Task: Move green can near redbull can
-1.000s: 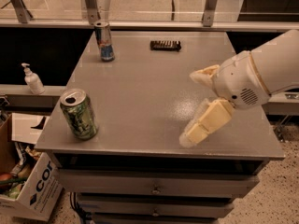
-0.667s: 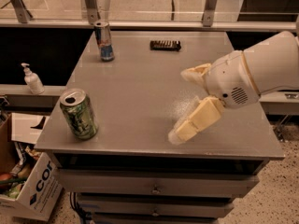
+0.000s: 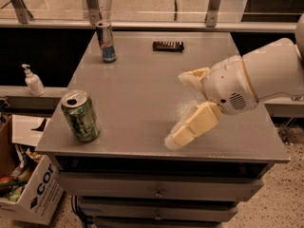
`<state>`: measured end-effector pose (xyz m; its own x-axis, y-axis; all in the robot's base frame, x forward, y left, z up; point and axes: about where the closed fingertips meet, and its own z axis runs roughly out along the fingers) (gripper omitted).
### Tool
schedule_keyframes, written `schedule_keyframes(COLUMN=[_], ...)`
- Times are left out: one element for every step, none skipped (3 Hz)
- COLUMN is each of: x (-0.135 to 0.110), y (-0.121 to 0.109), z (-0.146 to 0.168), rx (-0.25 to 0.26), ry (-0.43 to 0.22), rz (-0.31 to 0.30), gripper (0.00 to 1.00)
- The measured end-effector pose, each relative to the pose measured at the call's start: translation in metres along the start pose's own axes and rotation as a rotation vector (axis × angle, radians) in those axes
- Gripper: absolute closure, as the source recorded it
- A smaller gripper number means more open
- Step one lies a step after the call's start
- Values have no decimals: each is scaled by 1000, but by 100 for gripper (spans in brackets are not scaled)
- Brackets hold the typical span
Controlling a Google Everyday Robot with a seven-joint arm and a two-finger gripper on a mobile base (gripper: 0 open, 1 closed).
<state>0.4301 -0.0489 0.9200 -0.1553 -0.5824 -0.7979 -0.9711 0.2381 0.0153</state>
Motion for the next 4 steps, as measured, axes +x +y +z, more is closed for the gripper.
schedule_keyframes(x=[10,26,17,-7], y=[-3,0,-6,-23], z=[-3,25,59,84], rx=[4,23,51,88], ry=[26,-99,-255,-386], rz=[1,17,26,16], gripper=[0,0,0,0])
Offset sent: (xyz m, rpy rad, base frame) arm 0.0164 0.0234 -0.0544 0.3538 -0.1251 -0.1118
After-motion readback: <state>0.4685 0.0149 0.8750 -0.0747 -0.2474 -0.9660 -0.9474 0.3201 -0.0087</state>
